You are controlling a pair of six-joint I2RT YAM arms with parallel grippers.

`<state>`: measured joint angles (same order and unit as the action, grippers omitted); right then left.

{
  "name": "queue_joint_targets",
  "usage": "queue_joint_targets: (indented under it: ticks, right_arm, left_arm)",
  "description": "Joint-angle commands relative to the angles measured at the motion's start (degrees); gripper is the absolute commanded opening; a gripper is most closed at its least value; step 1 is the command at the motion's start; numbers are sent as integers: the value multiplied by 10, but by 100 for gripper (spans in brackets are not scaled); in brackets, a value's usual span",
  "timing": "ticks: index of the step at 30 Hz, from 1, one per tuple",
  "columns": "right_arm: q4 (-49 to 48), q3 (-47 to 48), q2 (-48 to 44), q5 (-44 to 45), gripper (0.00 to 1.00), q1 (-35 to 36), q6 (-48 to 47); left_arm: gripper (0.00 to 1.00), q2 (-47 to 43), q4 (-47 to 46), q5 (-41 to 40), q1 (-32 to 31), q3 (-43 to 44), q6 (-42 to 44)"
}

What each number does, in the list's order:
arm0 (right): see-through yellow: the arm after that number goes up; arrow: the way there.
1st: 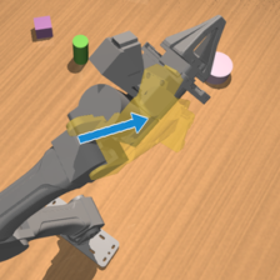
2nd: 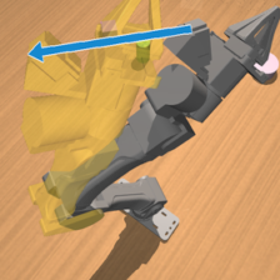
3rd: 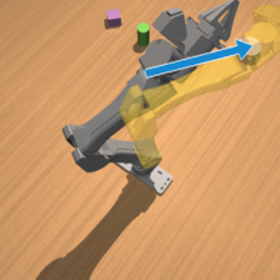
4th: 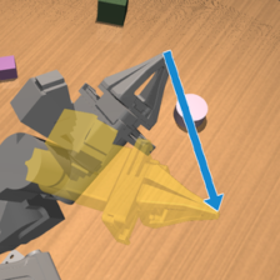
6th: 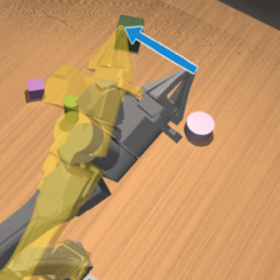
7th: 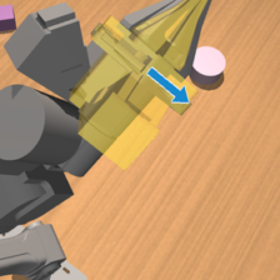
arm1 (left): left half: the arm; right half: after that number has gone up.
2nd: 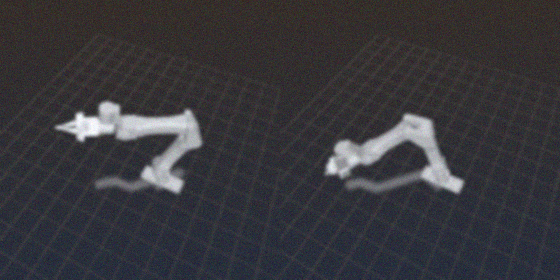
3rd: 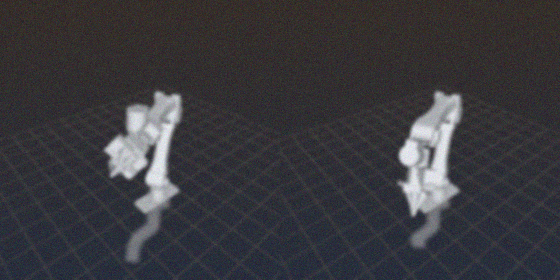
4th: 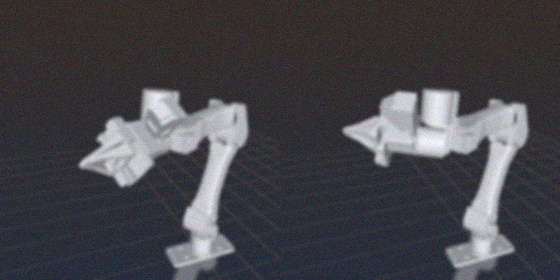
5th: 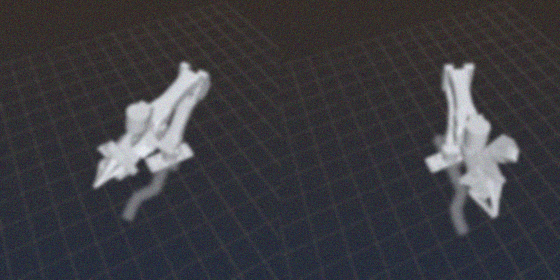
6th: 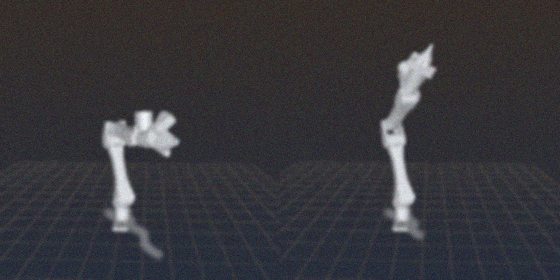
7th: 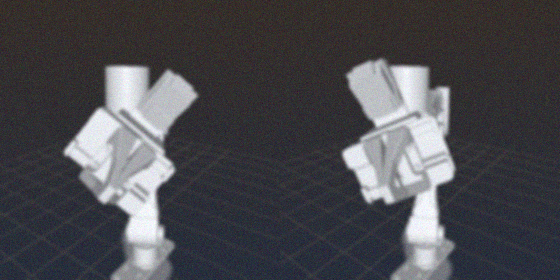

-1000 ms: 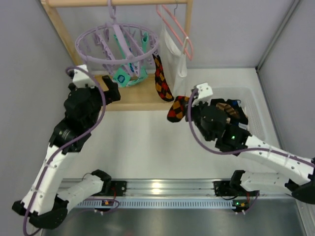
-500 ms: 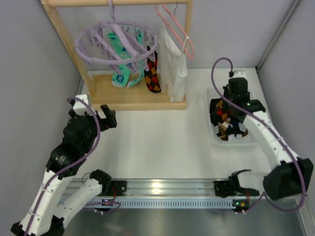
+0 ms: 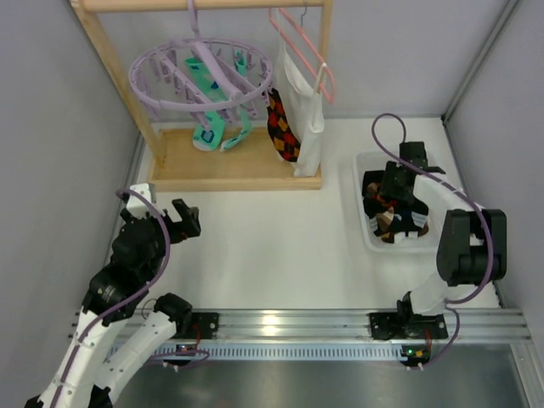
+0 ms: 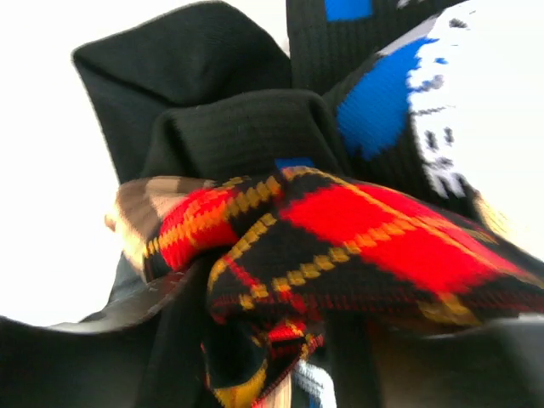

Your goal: Remove the socks clipped to the hanger

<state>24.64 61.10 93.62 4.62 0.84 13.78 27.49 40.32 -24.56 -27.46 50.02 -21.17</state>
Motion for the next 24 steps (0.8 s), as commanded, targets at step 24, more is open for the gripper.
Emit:
queue_joint_targets:
  ticks: [24]
  right_arm:
    - [-281,14,-303,-110,82,398,-32]
  left_arm:
    - [98,-52,-17,-58,2,-4,-21]
